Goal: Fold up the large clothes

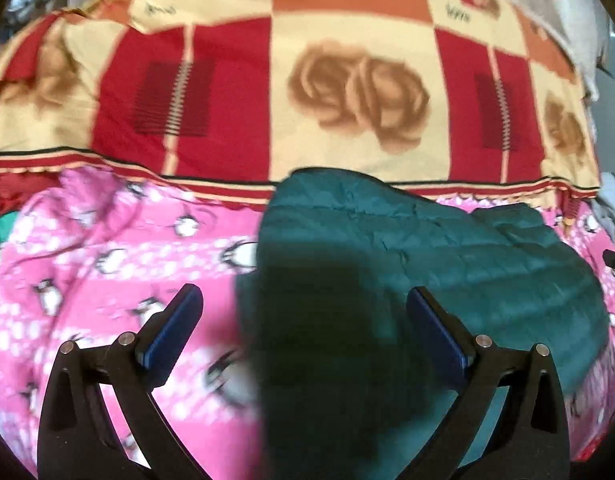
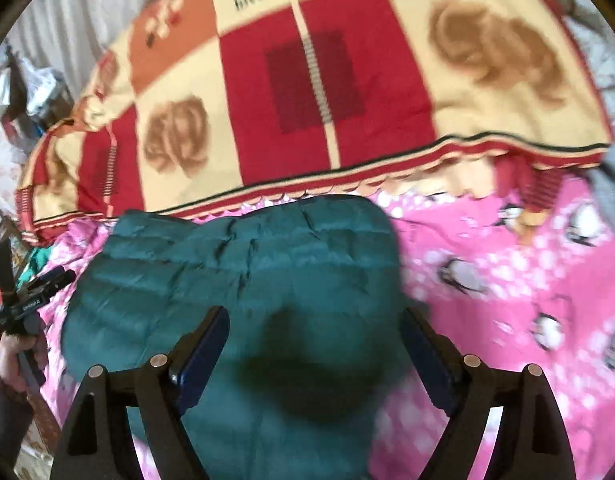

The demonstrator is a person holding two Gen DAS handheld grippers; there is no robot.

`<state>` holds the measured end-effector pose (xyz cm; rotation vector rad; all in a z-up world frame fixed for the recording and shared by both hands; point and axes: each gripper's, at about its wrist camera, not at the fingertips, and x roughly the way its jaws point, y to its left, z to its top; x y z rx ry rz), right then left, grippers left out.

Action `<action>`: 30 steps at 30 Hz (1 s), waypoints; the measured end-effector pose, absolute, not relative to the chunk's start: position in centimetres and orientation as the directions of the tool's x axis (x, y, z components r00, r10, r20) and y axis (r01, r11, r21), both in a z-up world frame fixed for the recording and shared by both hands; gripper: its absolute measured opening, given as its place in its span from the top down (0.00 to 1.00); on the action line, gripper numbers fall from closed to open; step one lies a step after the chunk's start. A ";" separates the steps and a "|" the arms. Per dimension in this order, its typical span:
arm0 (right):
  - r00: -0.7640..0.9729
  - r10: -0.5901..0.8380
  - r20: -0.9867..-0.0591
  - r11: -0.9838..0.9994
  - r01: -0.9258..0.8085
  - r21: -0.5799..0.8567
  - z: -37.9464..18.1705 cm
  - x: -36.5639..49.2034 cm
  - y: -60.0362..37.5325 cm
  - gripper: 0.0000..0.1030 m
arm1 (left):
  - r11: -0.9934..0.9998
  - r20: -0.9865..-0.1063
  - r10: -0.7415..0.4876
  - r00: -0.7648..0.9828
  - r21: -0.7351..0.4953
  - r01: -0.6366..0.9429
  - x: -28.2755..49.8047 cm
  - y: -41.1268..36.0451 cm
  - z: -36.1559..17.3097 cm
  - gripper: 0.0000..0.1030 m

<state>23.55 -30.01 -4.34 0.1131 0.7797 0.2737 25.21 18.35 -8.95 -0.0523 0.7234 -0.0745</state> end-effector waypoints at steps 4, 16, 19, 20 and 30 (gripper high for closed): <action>0.673 0.327 -0.664 0.945 -0.220 0.242 -5.4 18.6 -31.7 0.17 | 0.994 -0.631 -0.107 0.768 -0.088 0.065 20.6 20.1 -9.4 0.01; 0.563 0.584 -0.584 0.797 -0.260 0.546 -14.1 19.7 -31.5 0.17 | 0.917 -0.625 -0.389 0.677 -0.330 0.222 17.8 19.4 -17.5 0.01; 0.562 0.606 -0.562 0.782 -0.296 0.548 -14.6 20.1 -30.1 0.16 | 0.918 -0.636 -0.394 0.663 -0.300 0.259 18.0 17.9 -17.4 0.01; 0.562 0.611 -0.558 0.780 -0.306 0.546 -14.5 20.2 -29.7 0.17 | 0.918 -0.645 -0.394 0.655 -0.303 0.255 18.2 17.5 -17.4 0.02; 0.533 0.649 -0.543 0.758 -0.395 0.519 -10.9 18.3 -31.0 0.47 | 0.915 -0.639 -0.403 0.656 -0.306 0.264 14.3 15.1 -14.5 0.24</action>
